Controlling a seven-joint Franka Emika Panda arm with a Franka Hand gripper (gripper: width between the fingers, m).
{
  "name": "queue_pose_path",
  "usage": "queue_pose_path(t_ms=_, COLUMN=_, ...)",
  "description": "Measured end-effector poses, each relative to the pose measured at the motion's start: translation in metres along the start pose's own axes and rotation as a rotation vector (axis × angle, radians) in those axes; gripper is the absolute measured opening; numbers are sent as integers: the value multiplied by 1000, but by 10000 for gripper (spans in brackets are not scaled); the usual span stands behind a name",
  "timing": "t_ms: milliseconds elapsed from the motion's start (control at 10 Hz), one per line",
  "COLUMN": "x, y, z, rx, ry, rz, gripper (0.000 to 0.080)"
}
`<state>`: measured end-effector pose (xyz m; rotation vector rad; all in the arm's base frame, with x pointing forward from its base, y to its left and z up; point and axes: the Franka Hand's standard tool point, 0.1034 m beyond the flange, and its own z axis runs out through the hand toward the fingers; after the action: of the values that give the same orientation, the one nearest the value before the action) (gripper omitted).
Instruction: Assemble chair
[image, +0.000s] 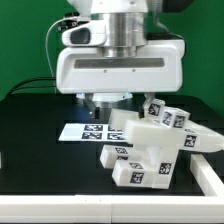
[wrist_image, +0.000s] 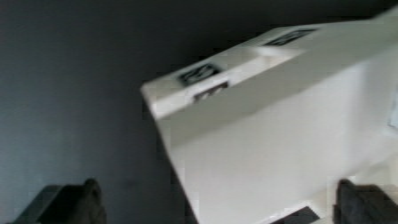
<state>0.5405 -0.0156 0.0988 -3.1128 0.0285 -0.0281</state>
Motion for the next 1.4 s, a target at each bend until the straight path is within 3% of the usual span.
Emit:
queue_pose_path(t_ms=100, x=0, y=10, z=5, rx=-7, ry=3, rz=-1, gripper=648)
queue_pose_path(t_ms=500, x=-4, y=16, z=12, rx=-10, ry=-11, rz=8, gripper=648)
queue_pose_path(t_ms=700, x=-2, y=13, z=7, rx=-1, ry=-26, rz=9, gripper=648)
queue_pose_path(t_ms=900, x=1, y=6, z=-9, rx=22, ry=-61, rz=9, gripper=648)
queue_pose_path(t_ms=1100, x=7, y=-13, z=-31, rx=28, ry=-36, rz=-1, gripper=648)
queue_pose_path(t_ms=1400, x=-8, y=-67, z=-53, rx=57, ry=-5, rz=-199, gripper=648)
